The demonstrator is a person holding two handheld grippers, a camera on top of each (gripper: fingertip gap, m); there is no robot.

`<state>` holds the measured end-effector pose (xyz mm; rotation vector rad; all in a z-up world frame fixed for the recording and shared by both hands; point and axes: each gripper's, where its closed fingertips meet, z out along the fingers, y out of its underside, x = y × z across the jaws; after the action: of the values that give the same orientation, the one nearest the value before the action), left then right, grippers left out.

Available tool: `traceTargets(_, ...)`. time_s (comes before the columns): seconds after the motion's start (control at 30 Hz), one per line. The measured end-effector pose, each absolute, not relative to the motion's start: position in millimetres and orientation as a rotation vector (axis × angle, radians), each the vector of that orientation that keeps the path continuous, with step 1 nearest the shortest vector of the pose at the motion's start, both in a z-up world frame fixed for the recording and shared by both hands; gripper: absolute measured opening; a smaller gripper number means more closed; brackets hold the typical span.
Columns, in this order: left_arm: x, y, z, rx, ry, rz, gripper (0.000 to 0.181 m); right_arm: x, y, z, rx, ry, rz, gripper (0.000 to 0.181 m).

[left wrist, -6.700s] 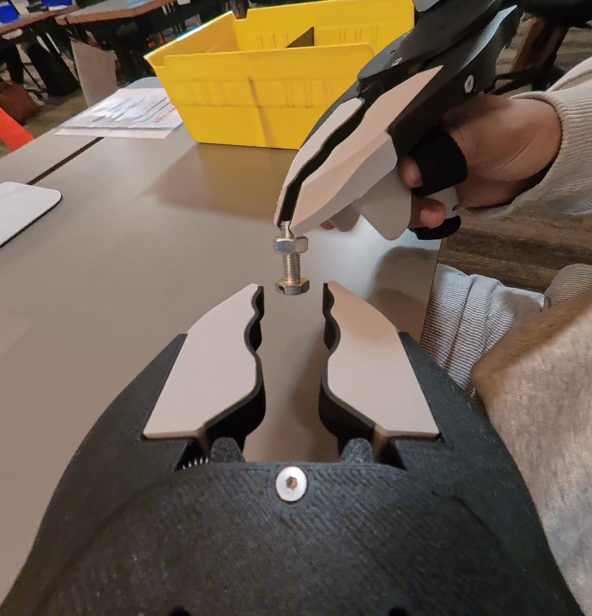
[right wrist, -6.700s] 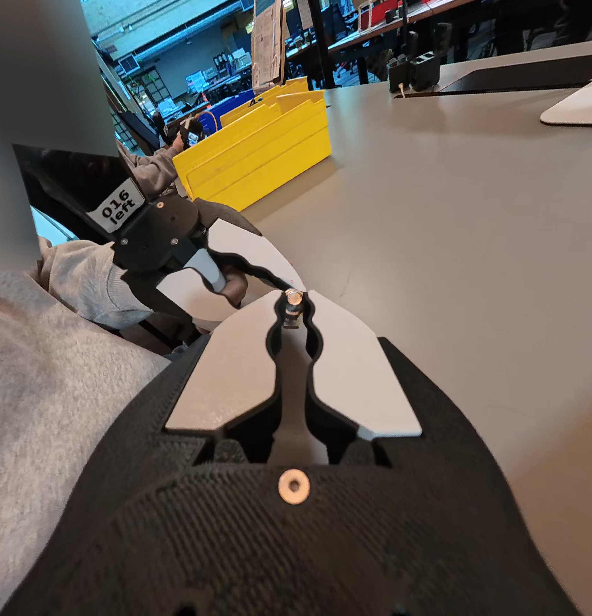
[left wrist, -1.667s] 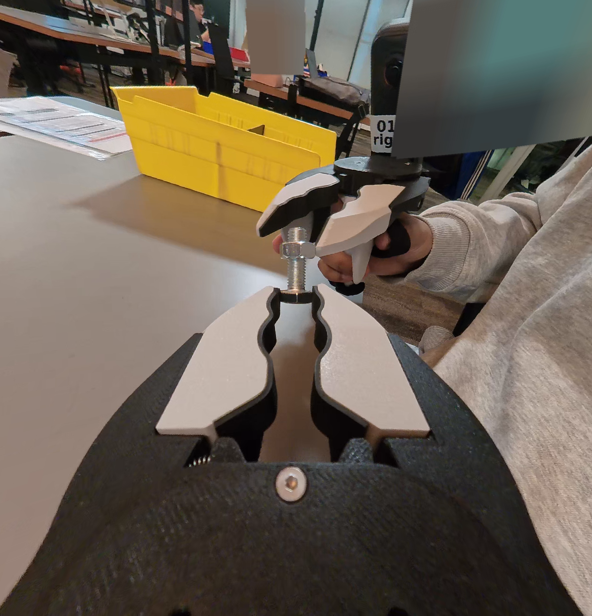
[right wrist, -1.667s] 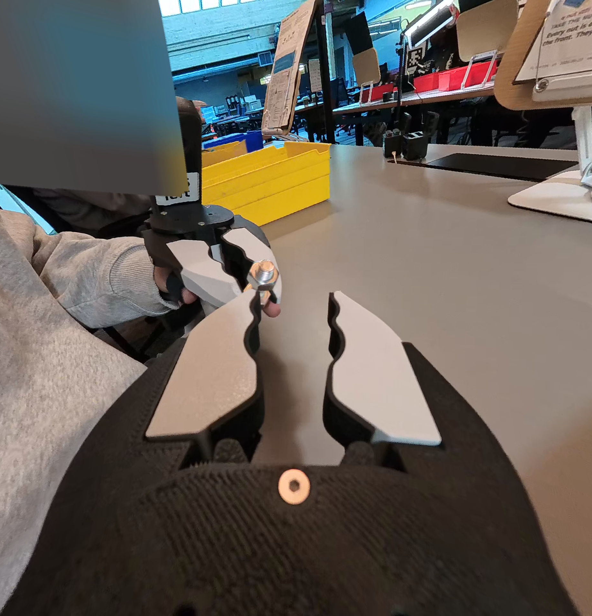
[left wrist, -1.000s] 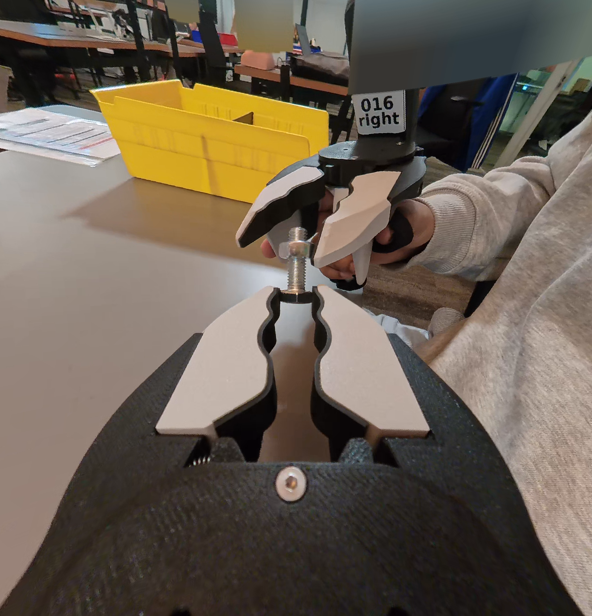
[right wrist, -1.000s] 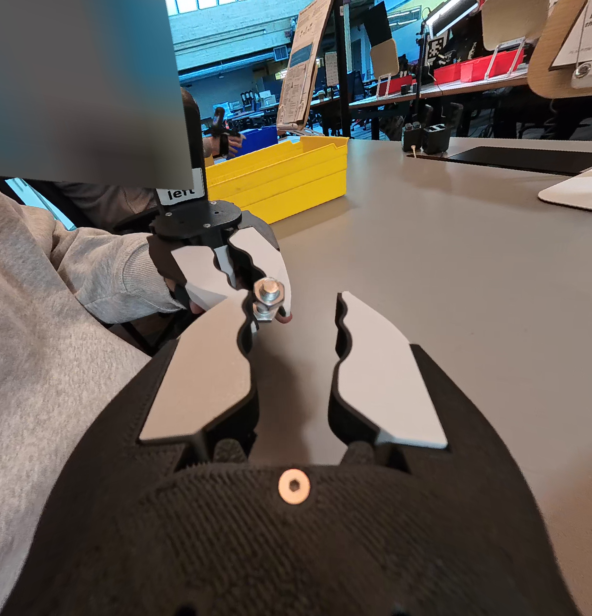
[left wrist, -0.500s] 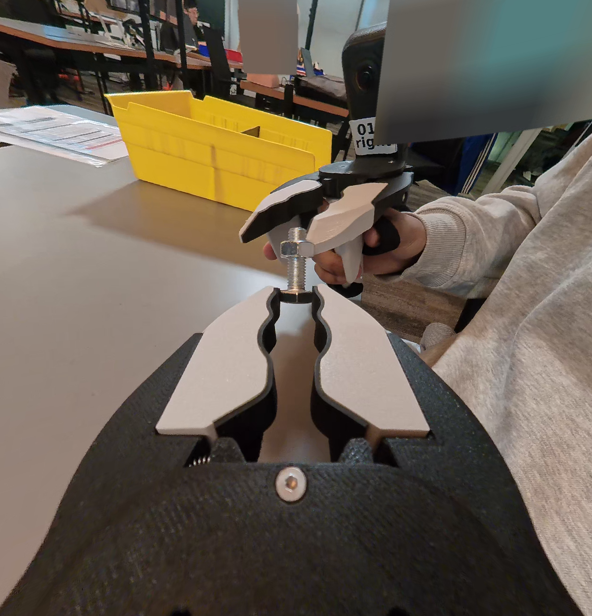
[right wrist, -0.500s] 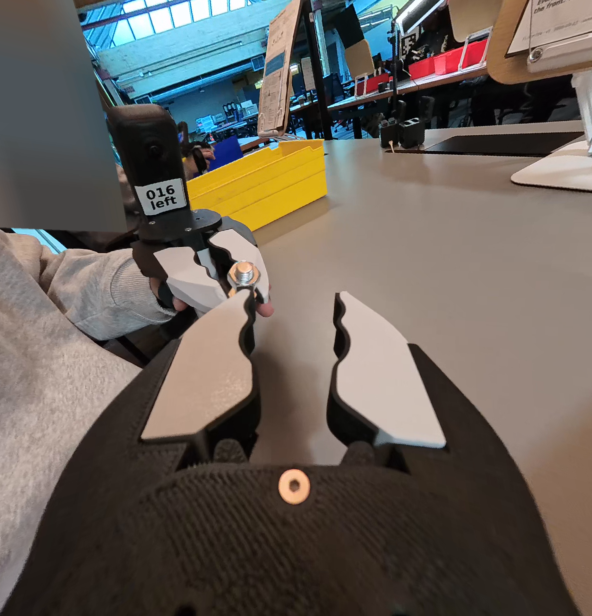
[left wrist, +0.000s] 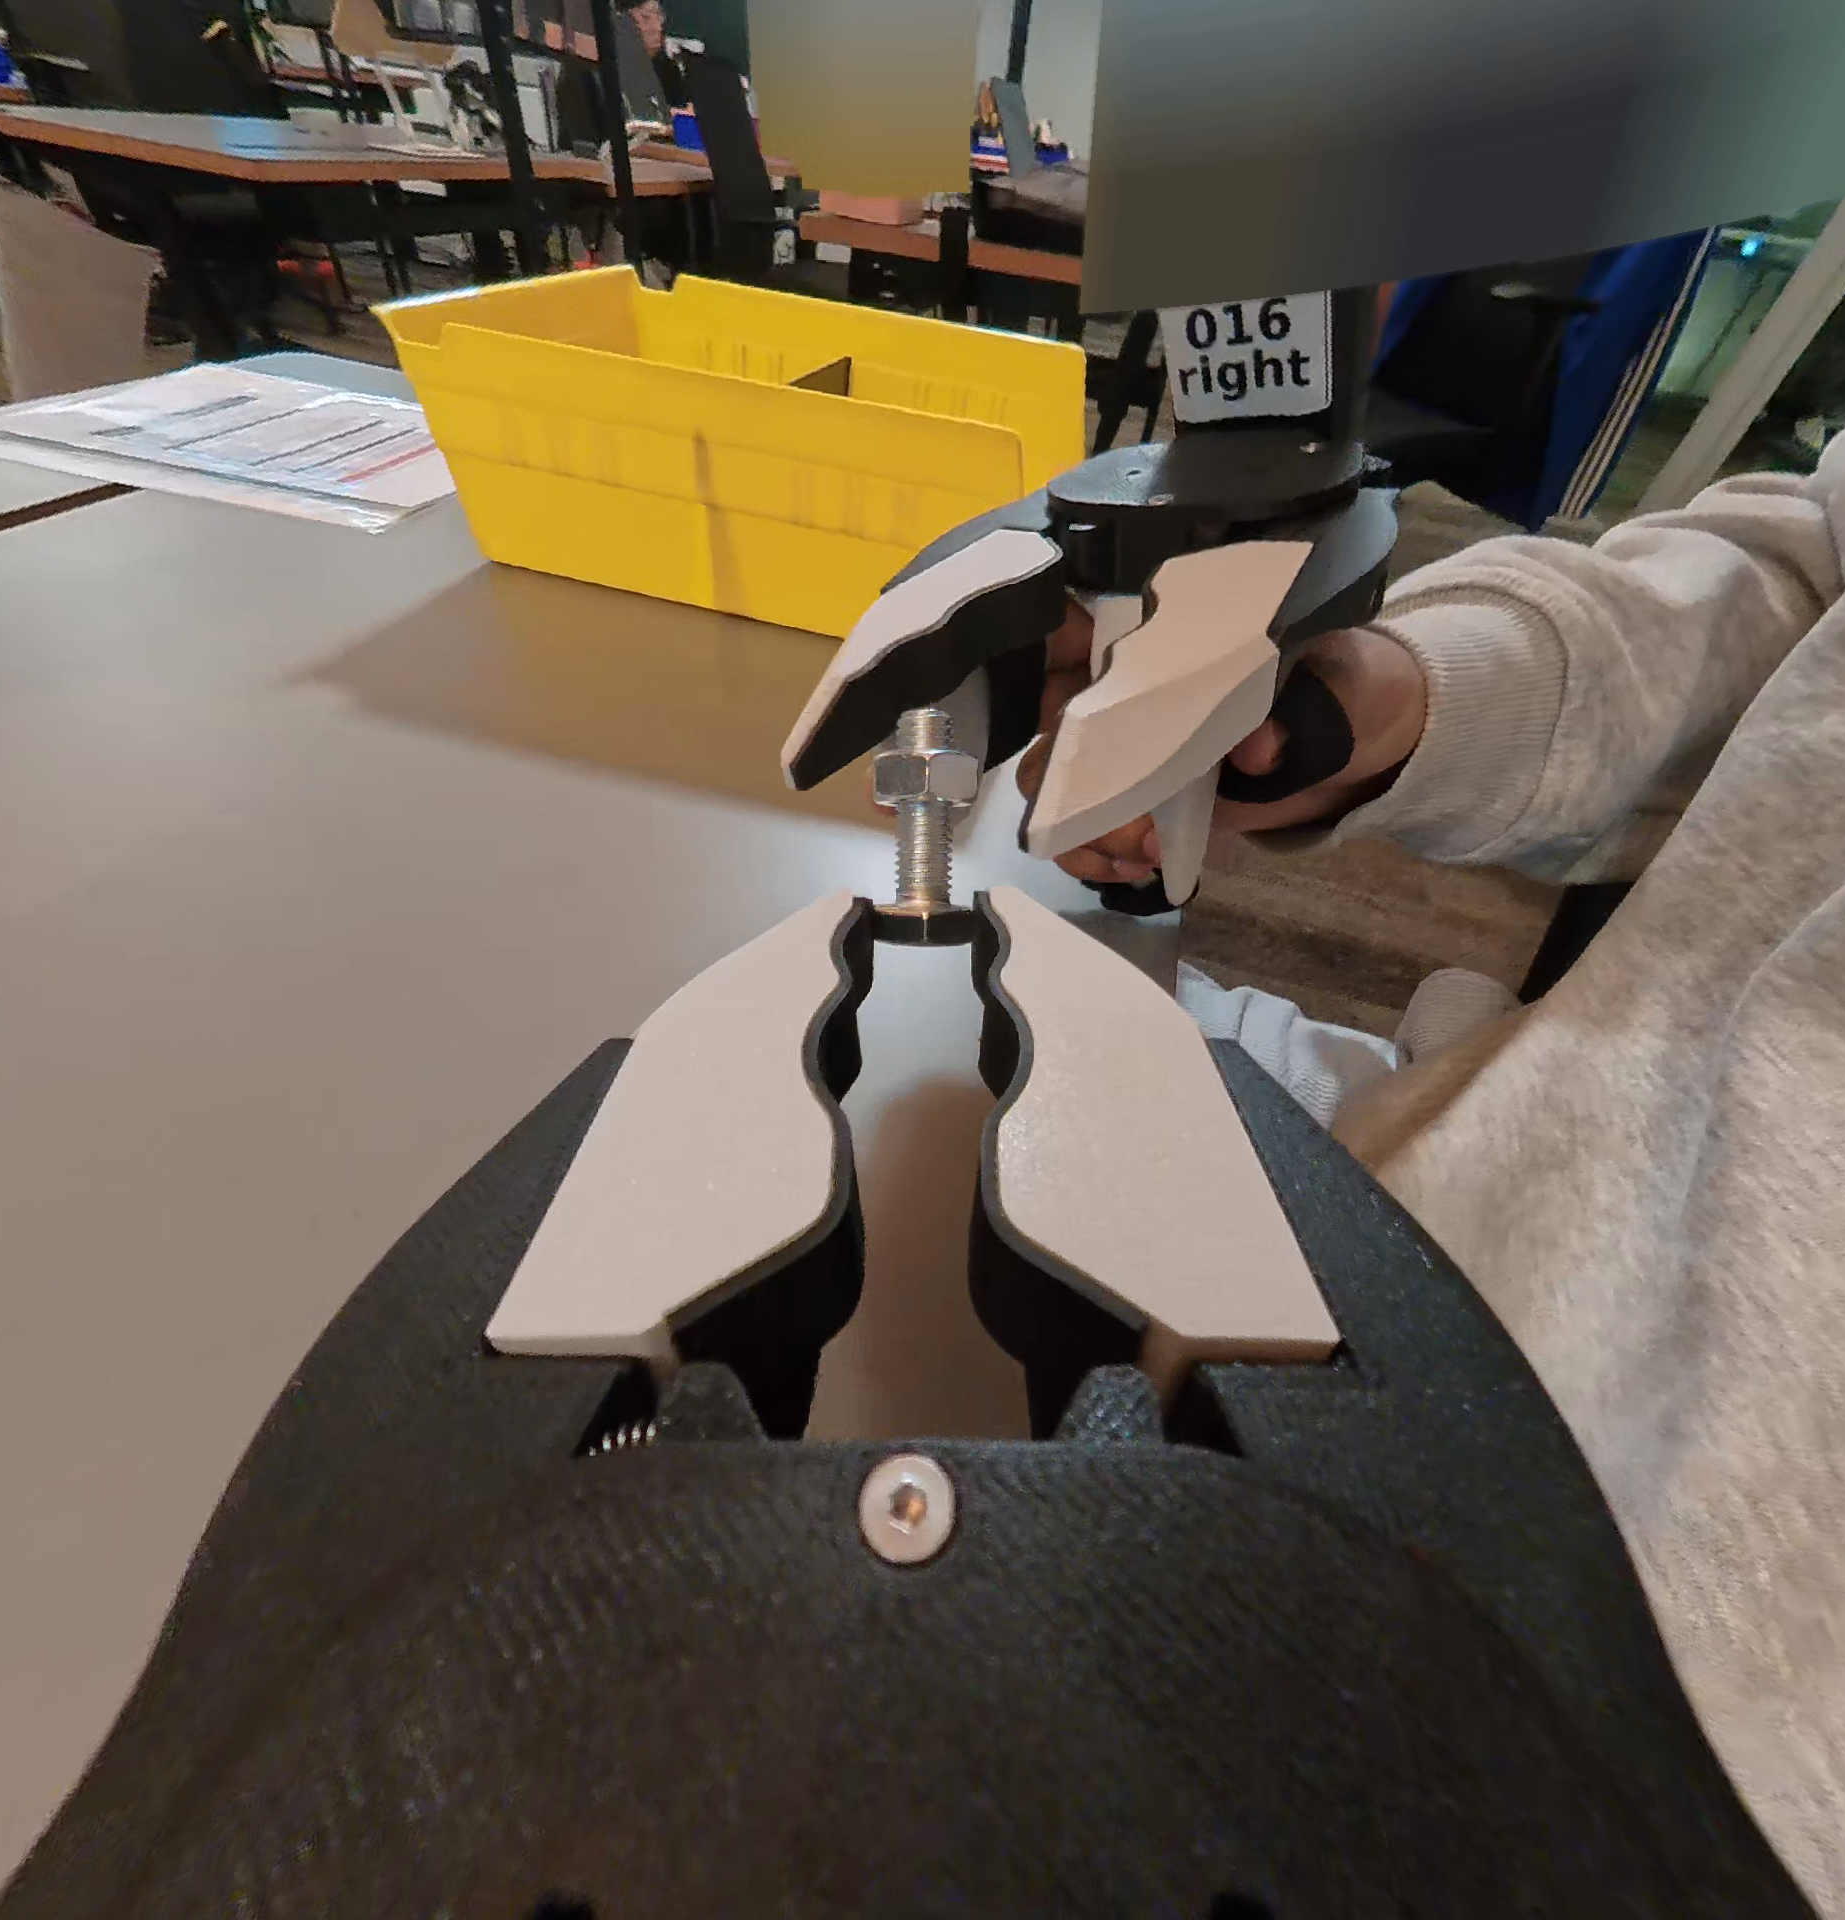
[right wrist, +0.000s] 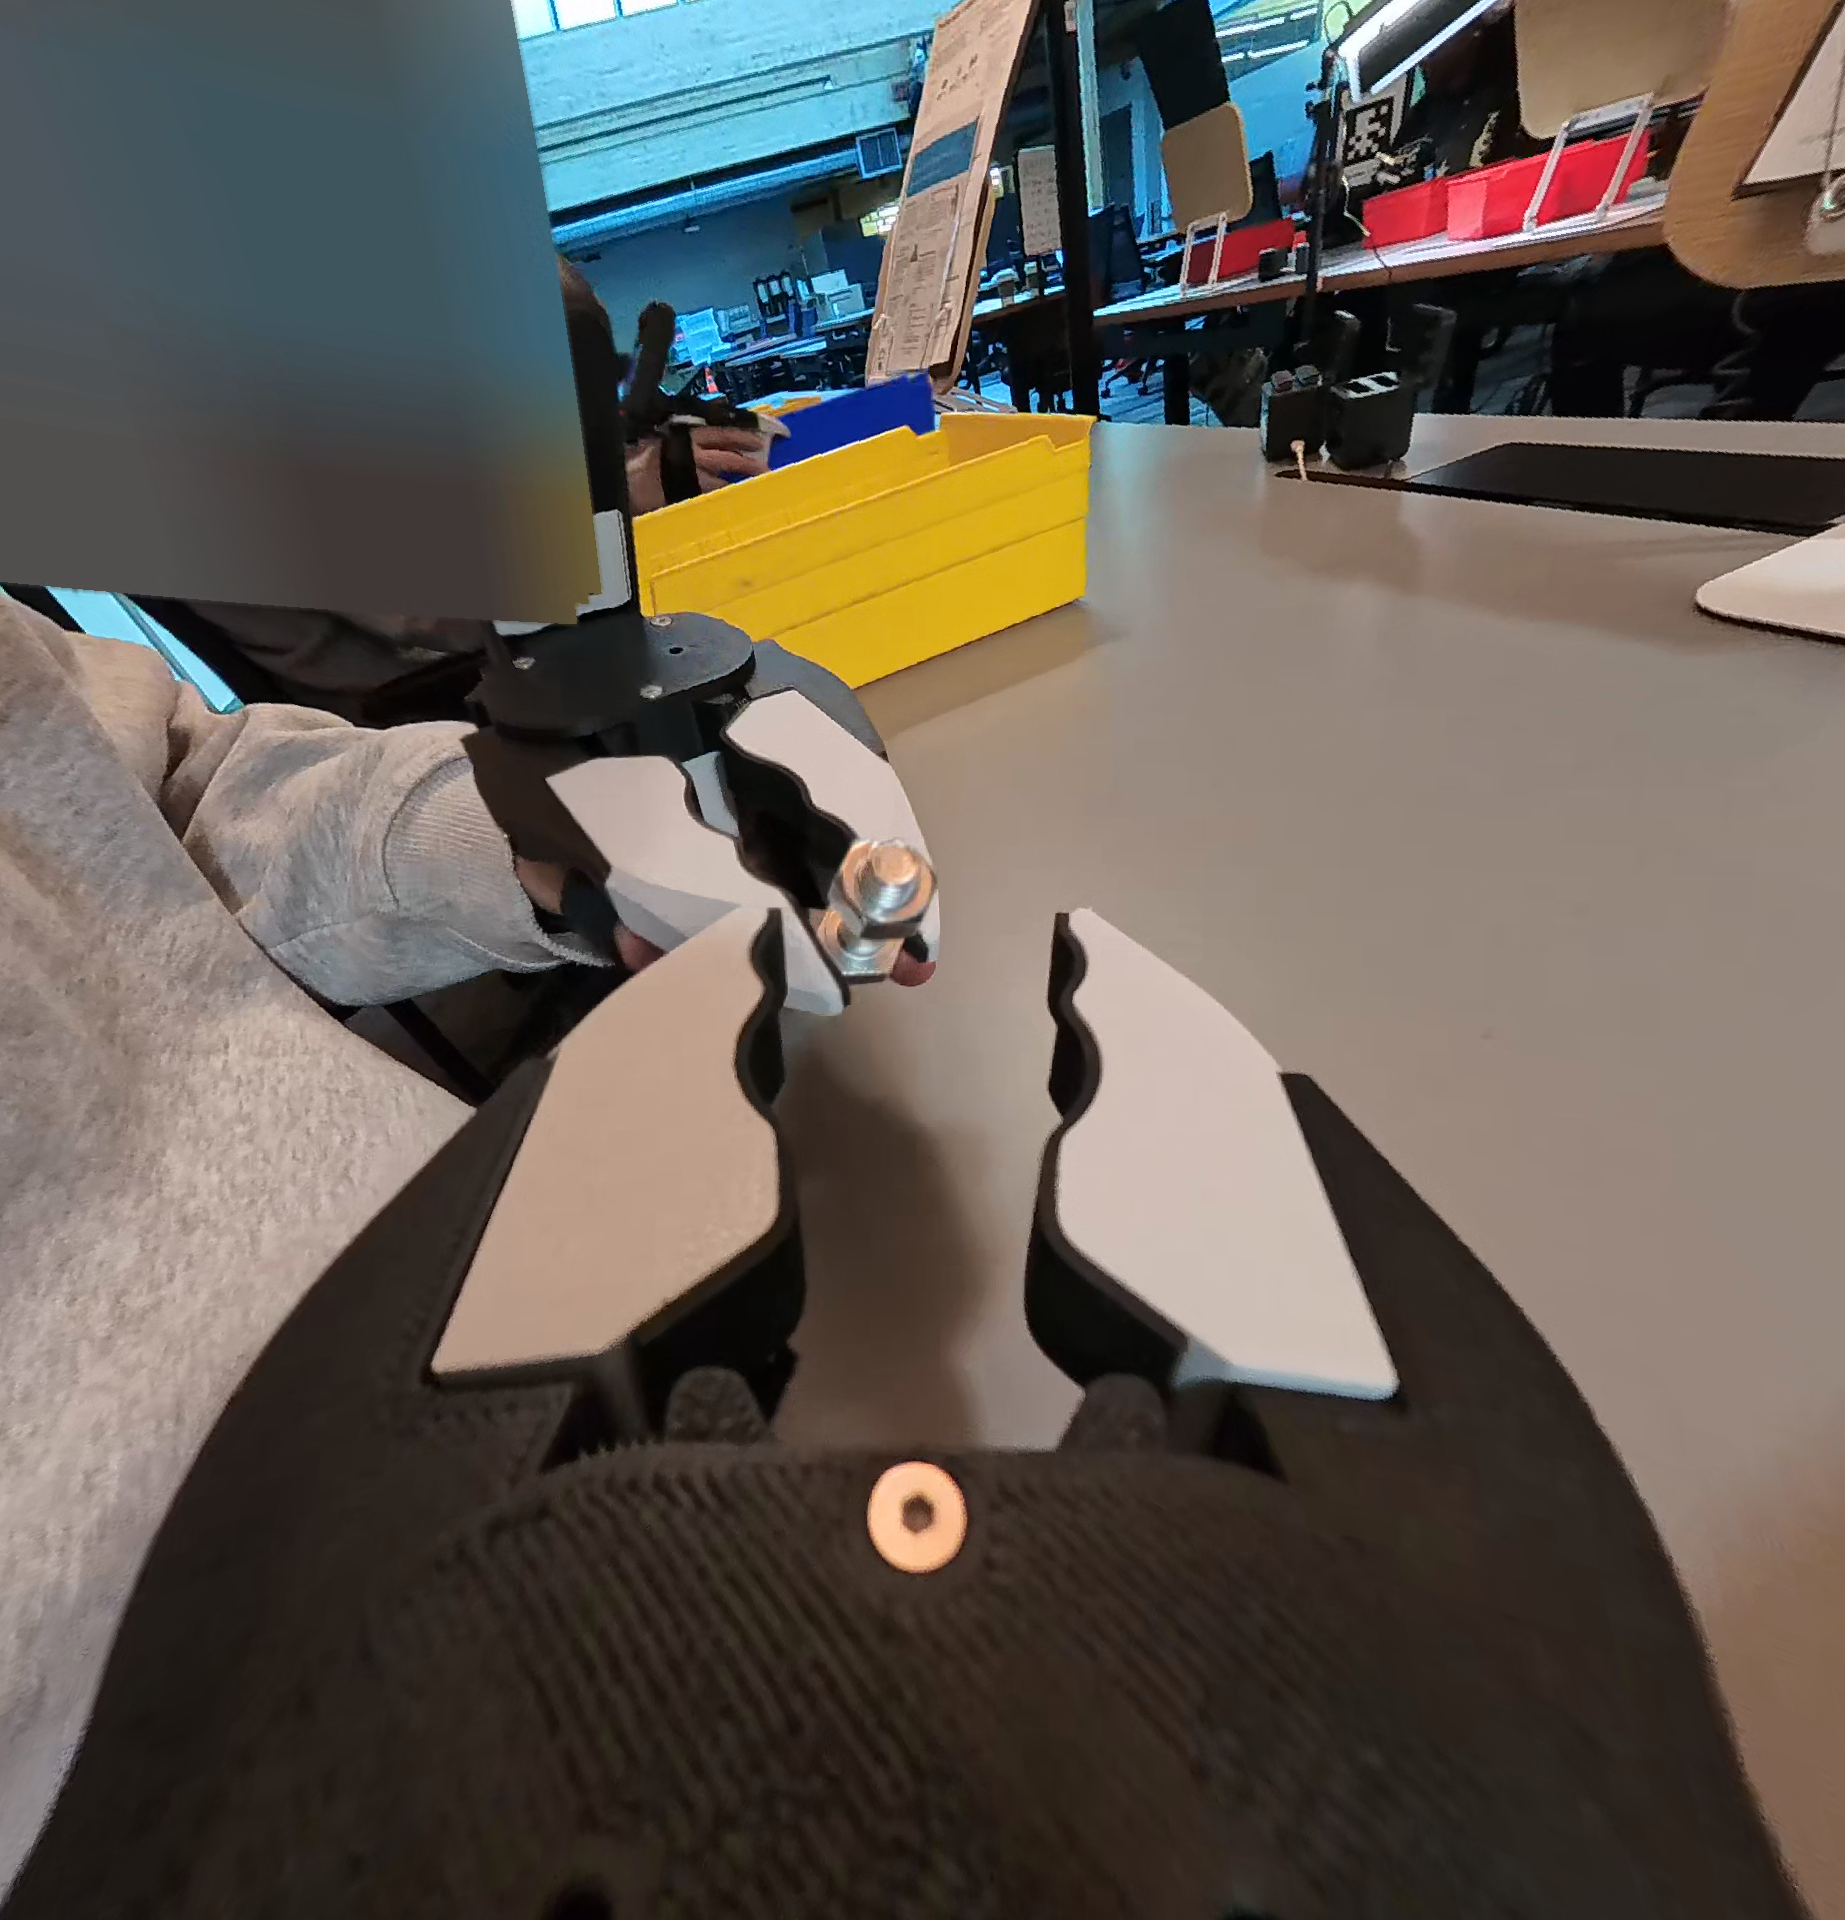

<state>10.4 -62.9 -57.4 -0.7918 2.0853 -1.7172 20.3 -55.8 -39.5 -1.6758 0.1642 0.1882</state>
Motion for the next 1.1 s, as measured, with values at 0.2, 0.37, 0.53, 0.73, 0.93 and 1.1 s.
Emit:
traceTargets(0.2, 5, -71, -60, -0.710, 2.118, -1.660, 0.020, 22, -56, -39, -1.667, 0.177, 0.194, 0.049)
traceTargets(0.37, 7, -67, -56, -0.754, 2.089, -1.714, 0.020, 25, -58, -39, -1.669, 0.184, 0.183, 0.049)
traceTargets(0.53, 10, -62, -53, -0.788, 2.065, -1.740, 0.020, 34, -60, -44, -1.695, 0.226, 0.158, 0.046)
traceTargets(0.73, 10, -63, -52, -0.787, 2.060, -1.750, 0.020, 45, -65, -43, -1.675, 0.289, 0.156, 0.040)
traceTargets(0.93, 18, -51, -37, -0.884, 1.926, -1.861, 0.020, 42, -66, -37, -1.642, 0.277, 0.178, 0.038)
traceTargets(1.1, 18, -48, -30, -0.916, 1.871, -1.939, 0.019, 32, -62, -34, -1.636, 0.231, 0.189, 0.036)
